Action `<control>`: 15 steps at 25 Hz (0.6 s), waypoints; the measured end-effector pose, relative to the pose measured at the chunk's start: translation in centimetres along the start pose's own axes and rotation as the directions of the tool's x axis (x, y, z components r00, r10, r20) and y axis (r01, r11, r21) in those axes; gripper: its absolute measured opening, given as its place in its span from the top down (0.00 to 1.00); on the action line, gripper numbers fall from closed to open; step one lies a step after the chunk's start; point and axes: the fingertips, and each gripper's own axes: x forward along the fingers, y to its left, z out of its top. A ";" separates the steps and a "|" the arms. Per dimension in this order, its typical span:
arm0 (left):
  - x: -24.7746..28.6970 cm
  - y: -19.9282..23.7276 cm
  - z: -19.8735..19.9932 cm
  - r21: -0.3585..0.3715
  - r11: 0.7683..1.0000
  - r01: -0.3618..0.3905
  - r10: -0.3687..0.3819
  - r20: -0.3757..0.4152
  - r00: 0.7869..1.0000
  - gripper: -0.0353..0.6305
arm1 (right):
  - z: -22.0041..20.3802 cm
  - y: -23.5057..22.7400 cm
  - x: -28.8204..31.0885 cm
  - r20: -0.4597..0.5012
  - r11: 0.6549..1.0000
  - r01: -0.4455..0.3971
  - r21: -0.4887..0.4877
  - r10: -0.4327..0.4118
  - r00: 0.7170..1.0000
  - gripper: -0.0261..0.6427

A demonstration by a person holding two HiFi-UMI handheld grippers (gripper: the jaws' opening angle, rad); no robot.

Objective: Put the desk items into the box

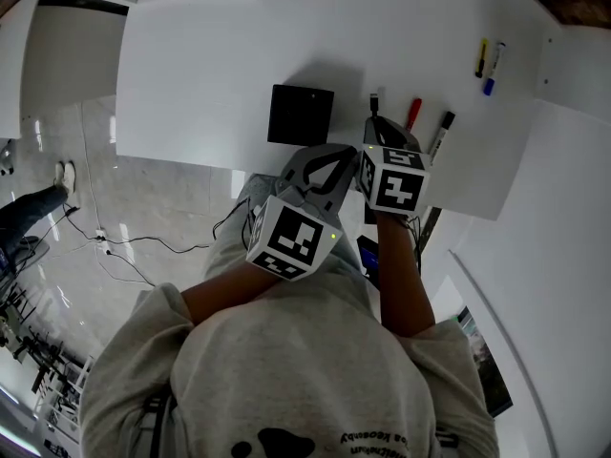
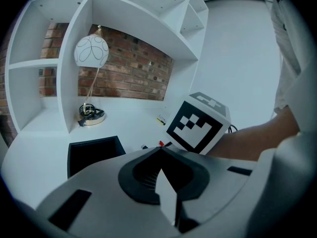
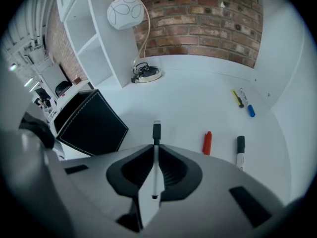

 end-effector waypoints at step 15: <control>-2.3 -0.4 0.8 0.033 0.999 0.014 -0.015 0.029 0.999 0.94 | 2.0 2.9 -5.5 0.193 1.000 0.001 0.001 -0.001 0.981 0.89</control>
